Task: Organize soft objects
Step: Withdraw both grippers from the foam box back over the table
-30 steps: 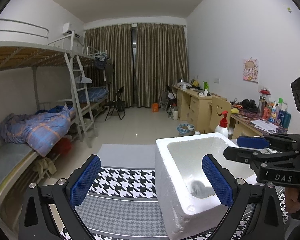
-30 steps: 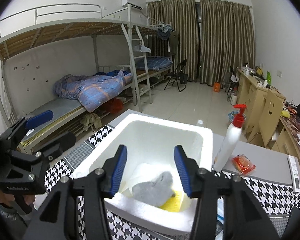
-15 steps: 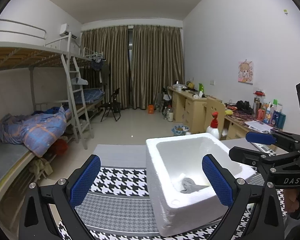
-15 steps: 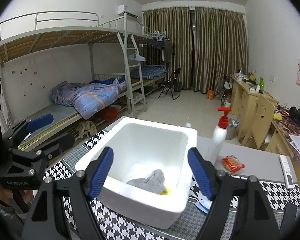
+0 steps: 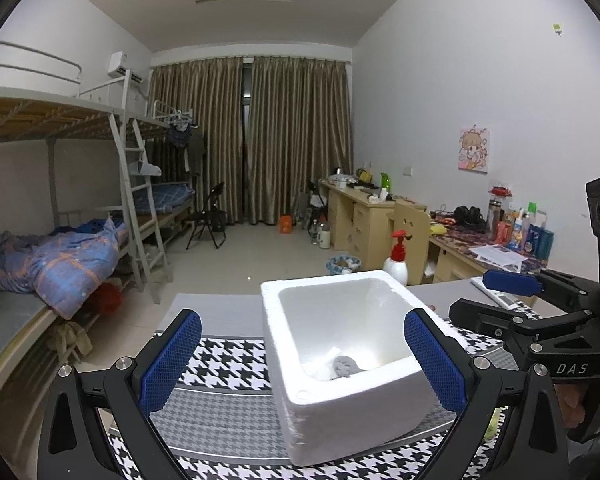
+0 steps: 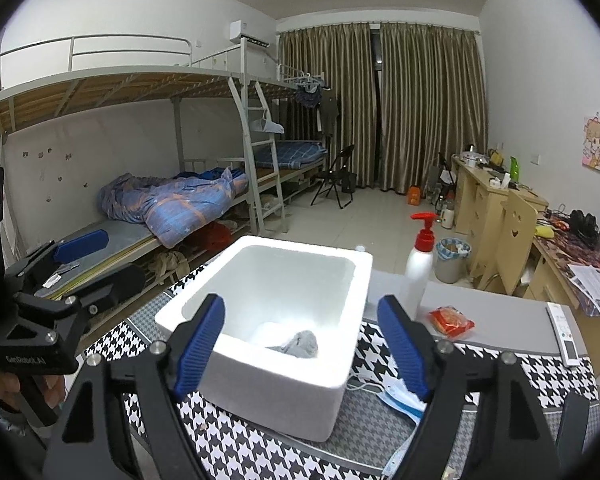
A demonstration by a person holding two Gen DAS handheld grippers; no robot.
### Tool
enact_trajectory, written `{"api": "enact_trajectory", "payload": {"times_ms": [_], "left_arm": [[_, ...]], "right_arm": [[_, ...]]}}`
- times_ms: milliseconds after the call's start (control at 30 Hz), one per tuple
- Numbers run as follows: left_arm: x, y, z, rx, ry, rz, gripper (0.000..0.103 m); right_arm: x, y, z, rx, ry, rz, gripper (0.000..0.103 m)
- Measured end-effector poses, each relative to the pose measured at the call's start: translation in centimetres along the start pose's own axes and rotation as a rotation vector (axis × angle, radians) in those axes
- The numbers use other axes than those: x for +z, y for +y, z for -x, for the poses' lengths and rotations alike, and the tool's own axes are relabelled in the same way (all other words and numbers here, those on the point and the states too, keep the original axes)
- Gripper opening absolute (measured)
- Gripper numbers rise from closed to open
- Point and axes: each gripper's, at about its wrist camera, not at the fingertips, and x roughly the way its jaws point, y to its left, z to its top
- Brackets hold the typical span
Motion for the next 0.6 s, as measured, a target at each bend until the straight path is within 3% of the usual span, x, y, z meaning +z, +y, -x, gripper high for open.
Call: {"api": "enact_trajectory", "payload": {"times_ms": [600], "left_arm": [[-1.1,-3.3,0.0,-0.073,0.009,-0.041,0.102]], "right_arm": [[-2.7,-2.6,2.7,-0.076,-0.021,-0.025,0.086]]}}
